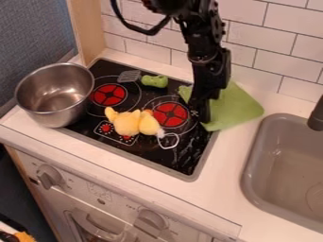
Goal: Move the green cloth below the right burner.
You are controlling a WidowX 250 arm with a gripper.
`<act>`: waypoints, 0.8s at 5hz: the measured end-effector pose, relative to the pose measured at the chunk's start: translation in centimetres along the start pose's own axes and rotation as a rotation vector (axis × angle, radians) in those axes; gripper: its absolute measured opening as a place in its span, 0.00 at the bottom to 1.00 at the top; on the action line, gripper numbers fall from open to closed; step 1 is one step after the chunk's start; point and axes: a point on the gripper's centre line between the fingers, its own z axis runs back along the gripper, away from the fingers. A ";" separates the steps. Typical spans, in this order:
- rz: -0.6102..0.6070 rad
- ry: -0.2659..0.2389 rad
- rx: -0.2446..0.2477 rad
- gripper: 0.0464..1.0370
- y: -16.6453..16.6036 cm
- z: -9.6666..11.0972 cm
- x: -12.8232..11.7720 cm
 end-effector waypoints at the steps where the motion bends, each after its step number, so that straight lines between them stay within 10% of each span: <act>1: -0.009 0.015 -0.012 0.96 0.1 -0.3 0.1; 3: -0.033 -0.060 -0.145 0.96 -2.7 -0.2 -1.3; 4: -0.045 -0.003 -0.165 0.96 -5.6 0.9 -2.7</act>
